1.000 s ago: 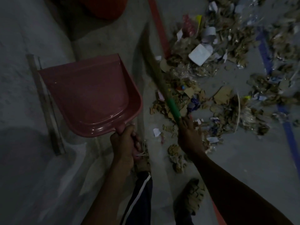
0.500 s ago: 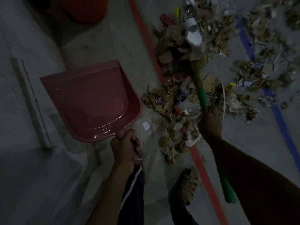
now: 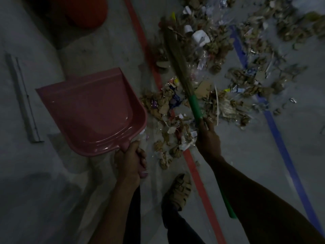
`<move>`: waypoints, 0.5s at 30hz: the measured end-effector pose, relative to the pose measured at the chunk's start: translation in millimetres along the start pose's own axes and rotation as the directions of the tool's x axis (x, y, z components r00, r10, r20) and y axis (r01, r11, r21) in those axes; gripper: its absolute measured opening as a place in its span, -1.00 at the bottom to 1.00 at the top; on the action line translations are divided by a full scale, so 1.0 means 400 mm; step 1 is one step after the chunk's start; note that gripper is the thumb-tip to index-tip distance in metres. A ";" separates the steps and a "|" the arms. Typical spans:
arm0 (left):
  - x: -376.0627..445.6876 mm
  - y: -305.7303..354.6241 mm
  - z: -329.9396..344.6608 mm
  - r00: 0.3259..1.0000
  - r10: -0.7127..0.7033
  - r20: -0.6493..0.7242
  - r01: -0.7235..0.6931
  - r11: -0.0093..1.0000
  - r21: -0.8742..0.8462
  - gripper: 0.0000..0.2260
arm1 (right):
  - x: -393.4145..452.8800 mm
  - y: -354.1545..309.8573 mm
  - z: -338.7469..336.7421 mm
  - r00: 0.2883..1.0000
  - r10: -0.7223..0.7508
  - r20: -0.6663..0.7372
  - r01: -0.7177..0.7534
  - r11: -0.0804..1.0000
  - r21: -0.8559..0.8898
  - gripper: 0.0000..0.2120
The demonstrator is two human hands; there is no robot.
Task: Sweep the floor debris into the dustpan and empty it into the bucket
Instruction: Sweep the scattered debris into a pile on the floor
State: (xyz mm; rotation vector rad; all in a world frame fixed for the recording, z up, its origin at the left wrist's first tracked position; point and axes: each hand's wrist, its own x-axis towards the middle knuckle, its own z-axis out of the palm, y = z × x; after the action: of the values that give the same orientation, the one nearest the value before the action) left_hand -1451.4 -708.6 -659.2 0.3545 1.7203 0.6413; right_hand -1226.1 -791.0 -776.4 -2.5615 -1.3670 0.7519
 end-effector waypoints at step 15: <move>-0.013 -0.172 -0.120 0.995 -0.063 -0.076 0.063 0.998 -0.007 -0.69 | -0.241 0.050 0.196 0.914 -0.284 0.291 0.302 0.953 -0.016 -0.39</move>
State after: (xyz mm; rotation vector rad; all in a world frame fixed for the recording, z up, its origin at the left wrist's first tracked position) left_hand -1489.4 -777.5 -688.9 0.2748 1.7958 0.6196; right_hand -1294.1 -889.0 -816.3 -2.2739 -1.8352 1.0667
